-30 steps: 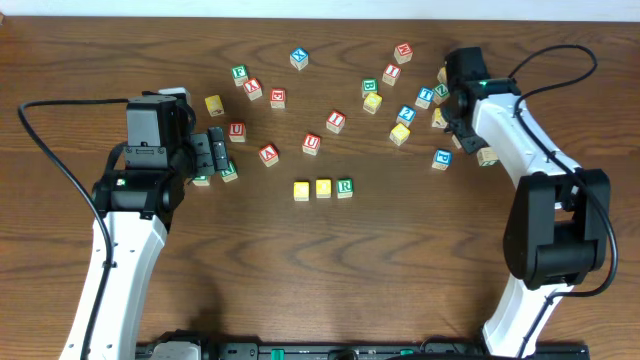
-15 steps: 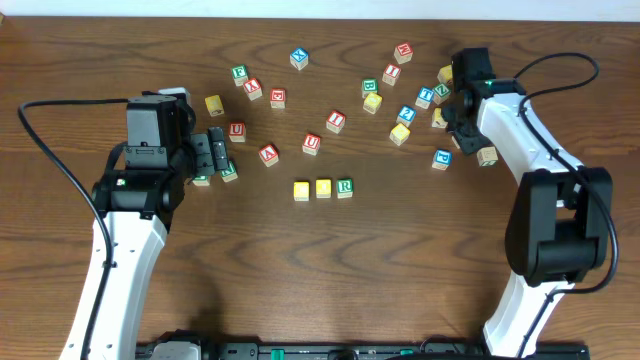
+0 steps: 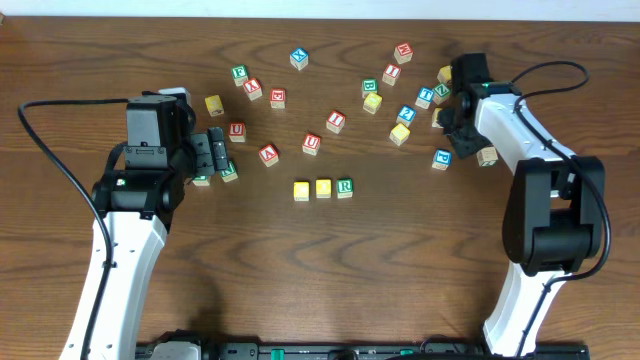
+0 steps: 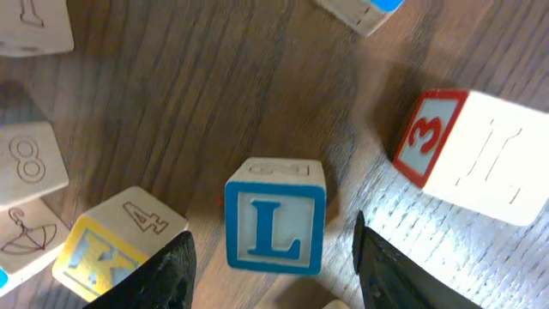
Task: Spell out CORL
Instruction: 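Move the right gripper over the blue L block and lower, then close the right gripper on the blue L block and lift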
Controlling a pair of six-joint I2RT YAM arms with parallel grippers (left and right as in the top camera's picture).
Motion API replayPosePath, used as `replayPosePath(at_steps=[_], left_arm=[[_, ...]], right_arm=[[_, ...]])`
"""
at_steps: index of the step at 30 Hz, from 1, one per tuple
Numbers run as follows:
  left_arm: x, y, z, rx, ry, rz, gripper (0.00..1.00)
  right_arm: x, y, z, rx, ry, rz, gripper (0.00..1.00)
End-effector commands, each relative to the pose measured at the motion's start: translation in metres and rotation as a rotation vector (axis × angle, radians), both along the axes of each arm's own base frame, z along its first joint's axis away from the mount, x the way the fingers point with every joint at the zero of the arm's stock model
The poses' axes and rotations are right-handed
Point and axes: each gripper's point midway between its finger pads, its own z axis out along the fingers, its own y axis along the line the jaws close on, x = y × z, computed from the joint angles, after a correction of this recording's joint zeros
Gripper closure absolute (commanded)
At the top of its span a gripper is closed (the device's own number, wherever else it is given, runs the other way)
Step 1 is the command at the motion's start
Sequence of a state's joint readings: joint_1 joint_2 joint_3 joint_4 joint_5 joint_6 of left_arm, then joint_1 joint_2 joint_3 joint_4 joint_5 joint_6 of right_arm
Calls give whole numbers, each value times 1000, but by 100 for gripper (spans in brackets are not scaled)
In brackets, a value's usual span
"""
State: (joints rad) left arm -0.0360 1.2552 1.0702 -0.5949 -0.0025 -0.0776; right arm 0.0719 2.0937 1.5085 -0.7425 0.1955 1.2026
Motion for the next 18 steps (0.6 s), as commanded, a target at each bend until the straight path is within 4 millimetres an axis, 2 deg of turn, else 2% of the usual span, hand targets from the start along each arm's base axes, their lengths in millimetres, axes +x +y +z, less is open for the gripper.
replayPosePath(at_steps=[1,18], left_arm=[[0,2,-2,8,6,6,7],[0,2,-2,8,6,6,6]], right_arm=[[1,-13,0,-5,-6,-43,46],[1,-22,1,-42,-9,-58,49]])
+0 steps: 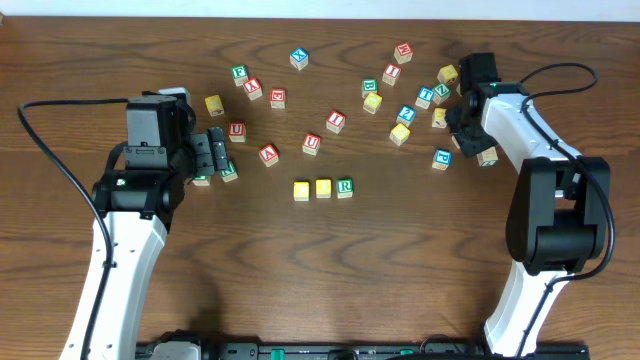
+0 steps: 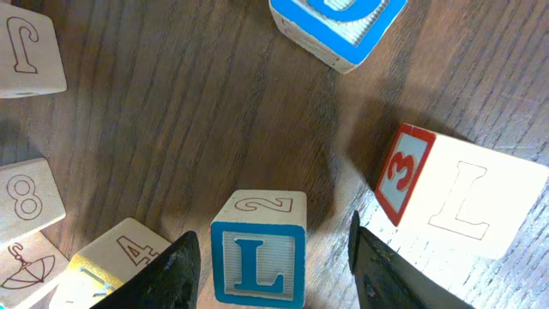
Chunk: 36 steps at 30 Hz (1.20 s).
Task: Spell out CORL
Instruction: 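Close the right gripper on the blue L block and lift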
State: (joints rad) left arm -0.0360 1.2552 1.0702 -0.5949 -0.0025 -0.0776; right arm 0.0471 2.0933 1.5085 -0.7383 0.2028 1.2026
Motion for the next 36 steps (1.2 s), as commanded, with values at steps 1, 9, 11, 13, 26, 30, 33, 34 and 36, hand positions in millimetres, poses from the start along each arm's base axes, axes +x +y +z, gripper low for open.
replayPosePath(at_steps=[1,9,11,13,26,30,33,34,36], left_arm=[[0,2,-2,8,6,6,7],[0,2,-2,8,6,6,7],[0,2,-2,8,6,6,7],[0,2,-2,8,6,6,7],[0,2,-2,8,6,6,6],[0,2,-2,8,6,6,6],[0,2,-2,8,6,6,6],[0,2,-2,8,6,6,6],[0,2,-2,8,6,6,7]], right_arm=[[0,-11,1,-41,-4,-34,49],[0,-12,1,-50,-4,-32,49],[0,-13,-1,-52,-1,-32,49],[0,-13,-4,-51,6,-32,49],[1,-12,-8,-49,6,-30,50],[1,-11,-8,-50,7,-23,57],[1,-11,-8,-48,8,-22,66],[1,-11,-8,-47,8,-22,69],[1,-11,-8,-47,9,-22,74]])
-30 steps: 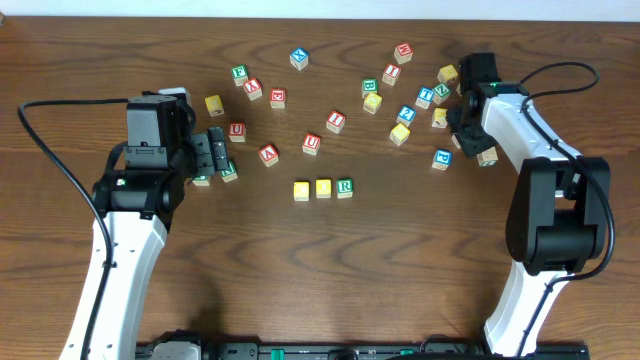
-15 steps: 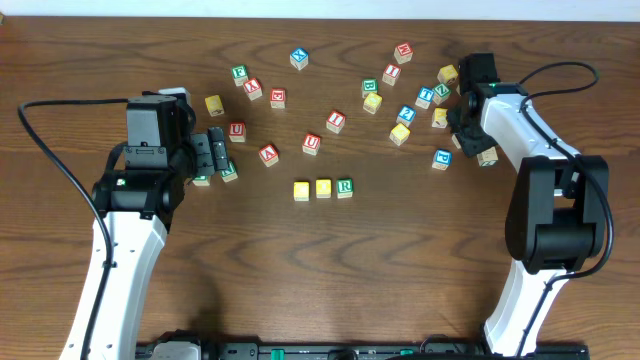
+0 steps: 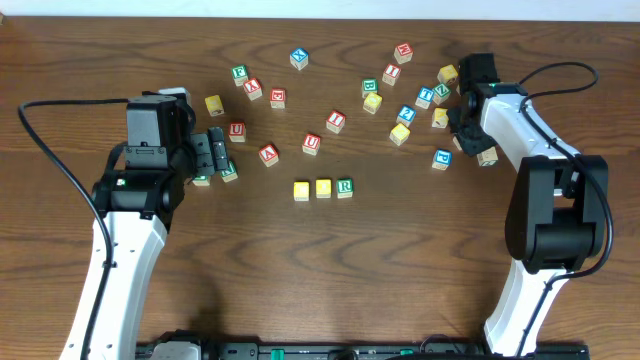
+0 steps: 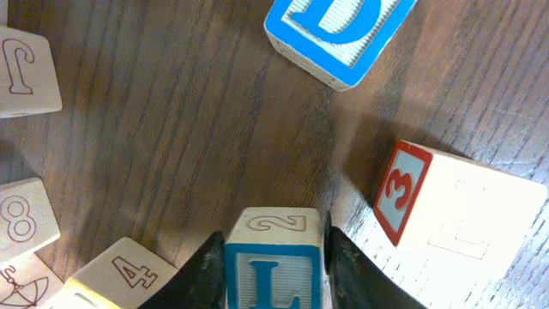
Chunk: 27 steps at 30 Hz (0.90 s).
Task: Spell out CORL
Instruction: 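Close the right gripper on the blue L block and lift, then carry the L block toward the front beside the R block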
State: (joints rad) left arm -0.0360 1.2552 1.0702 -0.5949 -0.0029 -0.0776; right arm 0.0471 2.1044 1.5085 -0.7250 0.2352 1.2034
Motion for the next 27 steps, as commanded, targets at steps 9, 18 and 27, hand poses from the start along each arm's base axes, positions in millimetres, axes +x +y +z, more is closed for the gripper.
replayPosePath(at_steps=[9,18,27], left_arm=[[0,2,-2,8,6,6,7],[0,2,-2,8,6,6,7],[0,2,-2,8,6,6,7]], right_arm=[[-2,1,-5,-16,16,1,82],[14,3,9,-29,-9,104,85],[64,20,73,-67,-123,406,86]])
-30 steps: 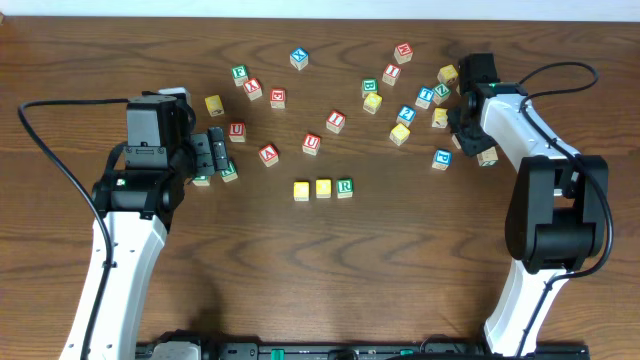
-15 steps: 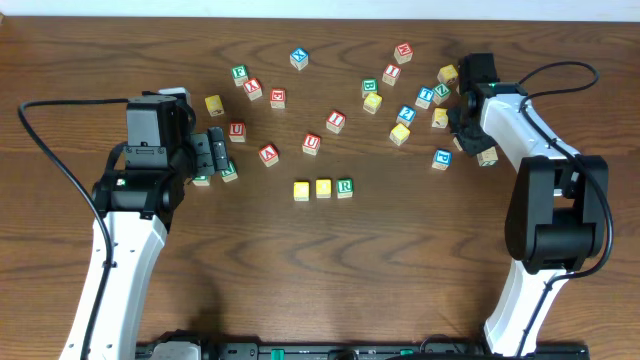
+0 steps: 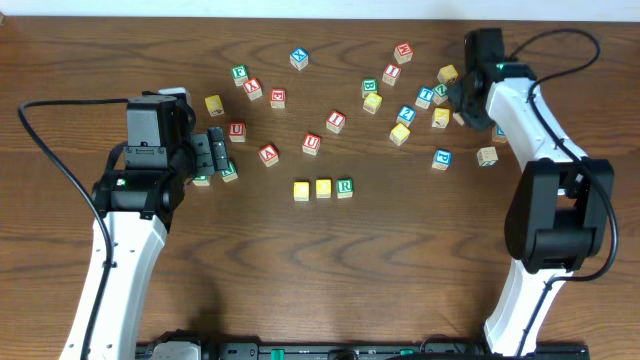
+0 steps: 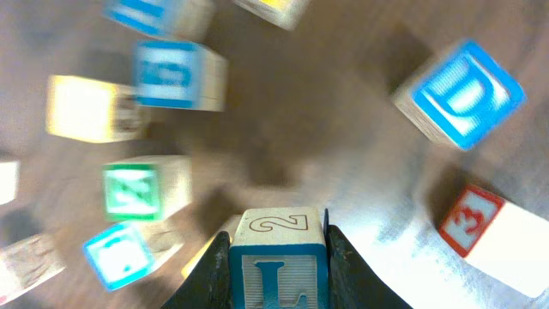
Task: Spell out CORL
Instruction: 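Carry the L block toward the front beside the R block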
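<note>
The blue L block (image 4: 279, 275), a 2 on its top face, sits clamped between the black fingers (image 4: 214, 268) of my right gripper (image 4: 279, 257), raised off the table; the ground below is blurred. Overhead, the right gripper (image 3: 463, 100) hangs over the far-right cluster and hides the block. Two yellow blocks (image 3: 302, 189) (image 3: 323, 187) and a green R block (image 3: 344, 186) form a row mid-table. My left gripper (image 3: 213, 150) rests at the left beside two green blocks; its jaw gap is not discernible.
Loose letter blocks lie scattered across the far half of the table. A blue D block (image 4: 459, 94) and a red 3 block (image 4: 480, 223) lie below the right gripper. A tan block (image 3: 487, 155) and a blue one (image 3: 442, 158) sit nearer the front.
The right gripper, shut on the L block at table level, now holds it higher and farther back. Blocks below look smaller and blurred. The left arm is unchanged.
The right gripper first stood open with its fingers either side of the blue L block. It then sat closer around the block. After that it was shut on the block, still on the table. The block is now lifted clear.
</note>
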Controlling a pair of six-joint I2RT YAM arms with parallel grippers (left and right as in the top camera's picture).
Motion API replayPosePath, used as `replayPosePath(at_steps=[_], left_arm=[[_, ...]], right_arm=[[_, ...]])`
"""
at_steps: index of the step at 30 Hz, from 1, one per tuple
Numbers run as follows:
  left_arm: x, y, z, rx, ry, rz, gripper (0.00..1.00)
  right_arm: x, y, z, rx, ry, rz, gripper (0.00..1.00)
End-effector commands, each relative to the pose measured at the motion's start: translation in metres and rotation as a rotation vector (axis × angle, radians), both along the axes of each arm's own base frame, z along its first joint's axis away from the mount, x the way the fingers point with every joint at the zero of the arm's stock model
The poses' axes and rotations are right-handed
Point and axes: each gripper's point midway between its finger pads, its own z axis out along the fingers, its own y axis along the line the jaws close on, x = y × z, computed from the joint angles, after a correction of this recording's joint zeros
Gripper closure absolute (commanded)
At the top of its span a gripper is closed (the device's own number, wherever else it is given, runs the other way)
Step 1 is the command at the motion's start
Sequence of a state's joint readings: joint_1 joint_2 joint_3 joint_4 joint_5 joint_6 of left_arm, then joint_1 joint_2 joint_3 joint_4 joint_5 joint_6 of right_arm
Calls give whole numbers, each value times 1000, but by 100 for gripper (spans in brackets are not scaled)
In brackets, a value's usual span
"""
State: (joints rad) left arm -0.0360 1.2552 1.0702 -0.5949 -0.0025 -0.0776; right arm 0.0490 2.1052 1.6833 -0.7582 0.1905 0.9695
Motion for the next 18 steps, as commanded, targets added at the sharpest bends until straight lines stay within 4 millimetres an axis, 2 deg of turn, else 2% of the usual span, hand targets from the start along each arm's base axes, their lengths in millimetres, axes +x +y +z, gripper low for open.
replayPosePath(at_steps=[1,5,9,13,18], left_arm=[[0,2,-2,8,6,6,6],[0,2,-2,8,6,6,7],[0,2,-2,8,6,6,6],[0,2,-2,8,6,6,7],[0,2,-2,8,6,6,7]], right_arm=[[23,11,27,-58,-44,204,86],[37,37,60,-130,-80,434,84],[32,69,86,-152,-72,578,84],[21,102,101,-183,-53,712,83],[-6,140,97,-187,20,830,87]])
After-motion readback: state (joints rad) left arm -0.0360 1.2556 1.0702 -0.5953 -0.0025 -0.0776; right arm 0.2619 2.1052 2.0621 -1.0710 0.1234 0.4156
